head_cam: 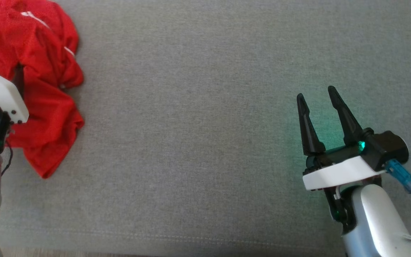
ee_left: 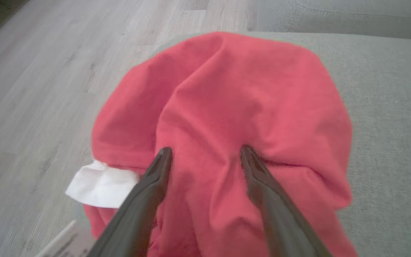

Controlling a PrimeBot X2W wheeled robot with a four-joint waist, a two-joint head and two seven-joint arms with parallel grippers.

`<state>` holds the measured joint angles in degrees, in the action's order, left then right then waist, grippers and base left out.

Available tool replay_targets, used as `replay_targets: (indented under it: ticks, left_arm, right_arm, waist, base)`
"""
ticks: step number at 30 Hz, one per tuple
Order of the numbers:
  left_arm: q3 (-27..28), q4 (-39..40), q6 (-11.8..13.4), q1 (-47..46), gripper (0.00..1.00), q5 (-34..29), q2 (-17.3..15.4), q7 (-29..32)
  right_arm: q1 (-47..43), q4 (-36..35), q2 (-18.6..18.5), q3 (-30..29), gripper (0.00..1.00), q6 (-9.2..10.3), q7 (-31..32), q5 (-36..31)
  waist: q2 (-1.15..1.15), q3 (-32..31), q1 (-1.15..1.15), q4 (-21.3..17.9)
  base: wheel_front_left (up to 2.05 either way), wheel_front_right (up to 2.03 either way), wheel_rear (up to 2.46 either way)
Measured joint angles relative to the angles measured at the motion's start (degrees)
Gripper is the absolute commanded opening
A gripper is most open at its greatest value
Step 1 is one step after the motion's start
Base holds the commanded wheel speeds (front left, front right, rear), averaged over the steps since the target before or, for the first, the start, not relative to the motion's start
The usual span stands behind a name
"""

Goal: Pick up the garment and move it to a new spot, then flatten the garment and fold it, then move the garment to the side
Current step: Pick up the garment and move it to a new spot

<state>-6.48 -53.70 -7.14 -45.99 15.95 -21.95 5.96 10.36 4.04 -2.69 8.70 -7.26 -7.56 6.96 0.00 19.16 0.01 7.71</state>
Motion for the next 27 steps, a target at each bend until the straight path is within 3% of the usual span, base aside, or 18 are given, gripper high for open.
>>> replay_targets:
  ticks: [3,4,5,27]
  left_arm:
    - [-0.85,-2.60,-0.01,-0.77,1.00,0.86,-0.04,-0.01]
    - [-1.23,-3.39,-0.01,-0.95,0.73,0.88,-0.04,-0.08]
    - [-1.80,-4.07,-0.01,-1.15,0.00,1.13,-0.04,-0.11]
    - [-5.60,-5.01,-0.41,-2.68,0.00,7.25,-1.10,-16.25]
  right_arm:
    - [0.02,-0.08,-0.01,0.01,1.00,0.00,0.00,0.00]
    - [0.06,-0.09,-0.01,0.03,1.00,0.00,0.00,0.00]
    - [0.14,-0.09,-0.01,0.04,1.00,0.00,0.00,0.00]
    - [0.32,3.44,-0.02,0.40,1.00,0.00,-1.87,2.74]
  waist:
    - [0.00,0.56,0.00,-0.60]
    - [0.00,0.66,0.00,-0.73]
    - [0.00,0.71,0.00,-0.82]
    - [0.00,-7.12,-0.01,1.30]
  base:
    - [0.00,0.00,0.00]
    - [0.00,0.00,0.00]
    - [0.00,0.00,0.00]
    - [0.00,0.00,0.00]
